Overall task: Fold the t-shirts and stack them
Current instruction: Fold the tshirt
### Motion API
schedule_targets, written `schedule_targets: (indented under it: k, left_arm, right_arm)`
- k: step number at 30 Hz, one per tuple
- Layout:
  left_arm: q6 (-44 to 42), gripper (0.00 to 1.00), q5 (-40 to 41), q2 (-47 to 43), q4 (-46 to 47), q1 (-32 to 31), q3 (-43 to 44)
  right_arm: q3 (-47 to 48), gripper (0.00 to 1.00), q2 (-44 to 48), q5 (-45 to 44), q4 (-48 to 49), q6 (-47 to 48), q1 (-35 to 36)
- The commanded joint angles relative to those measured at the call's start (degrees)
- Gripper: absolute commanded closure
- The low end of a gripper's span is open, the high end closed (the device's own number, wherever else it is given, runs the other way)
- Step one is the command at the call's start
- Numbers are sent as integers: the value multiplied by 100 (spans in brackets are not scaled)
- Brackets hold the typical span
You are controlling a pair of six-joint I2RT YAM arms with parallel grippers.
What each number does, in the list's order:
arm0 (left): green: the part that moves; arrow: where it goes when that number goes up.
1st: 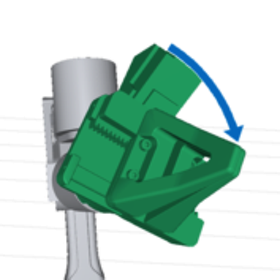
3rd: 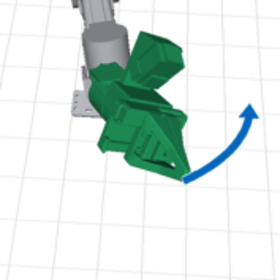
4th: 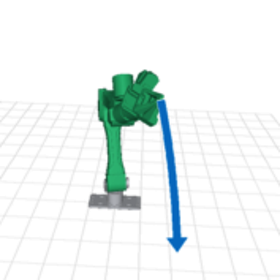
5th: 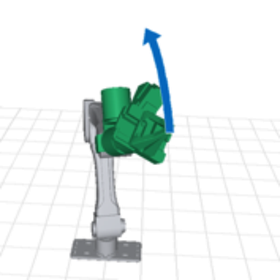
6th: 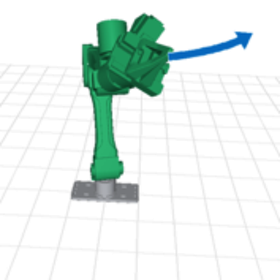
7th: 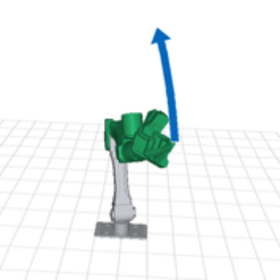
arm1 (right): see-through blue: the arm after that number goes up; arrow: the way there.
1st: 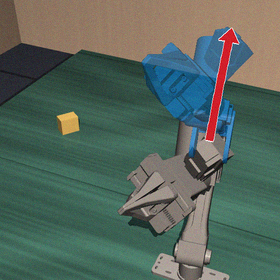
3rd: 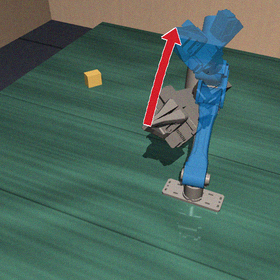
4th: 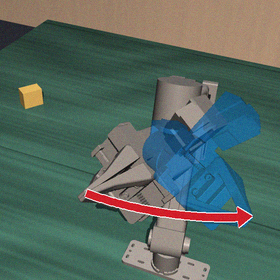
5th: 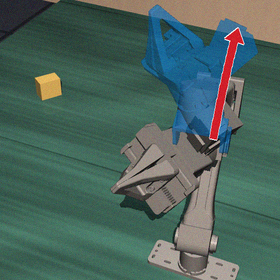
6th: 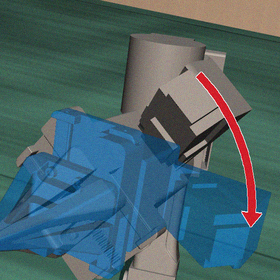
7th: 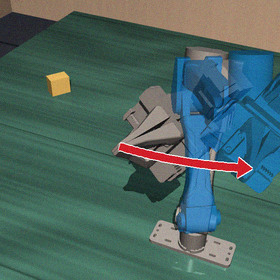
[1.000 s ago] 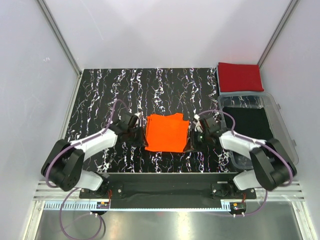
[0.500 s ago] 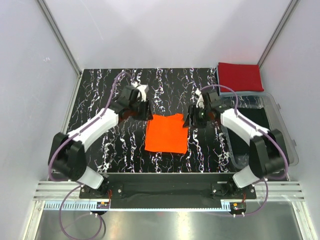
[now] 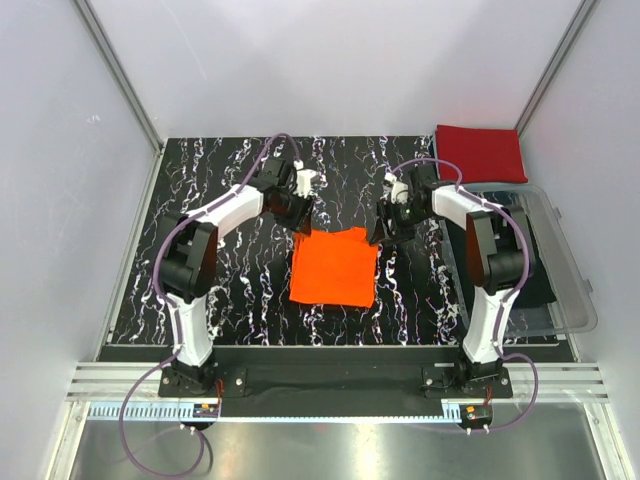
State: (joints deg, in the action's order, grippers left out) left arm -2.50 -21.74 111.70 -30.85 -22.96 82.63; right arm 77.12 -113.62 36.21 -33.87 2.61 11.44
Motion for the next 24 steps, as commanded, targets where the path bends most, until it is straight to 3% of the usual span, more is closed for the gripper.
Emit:
schedule_targets:
  k: [1, 8, 17, 21, 24]
  left_arm:
    - [-461, 52, -410, 246, -17, -33, 499]
    - [-813, 55, -683, 555, -255, -24, 746]
    - [-884, 57, -393, 651, -325, -33, 798]
    - [-910, 55, -349, 704, -325, -33, 860]
    - [-910, 53, -358, 783, -325, -33, 921]
  right_arm:
    - [435, 33, -282, 439, -357, 766, -54]
    - [567, 39, -635, 1019, -419, 1145, -63]
    - [743, 40, -784, 1003, -393, 1172, -72]
    - [769, 54, -784, 1038, -384, 1128, -63]
    - [813, 59, -802, 1029, -384, 1093, -63]
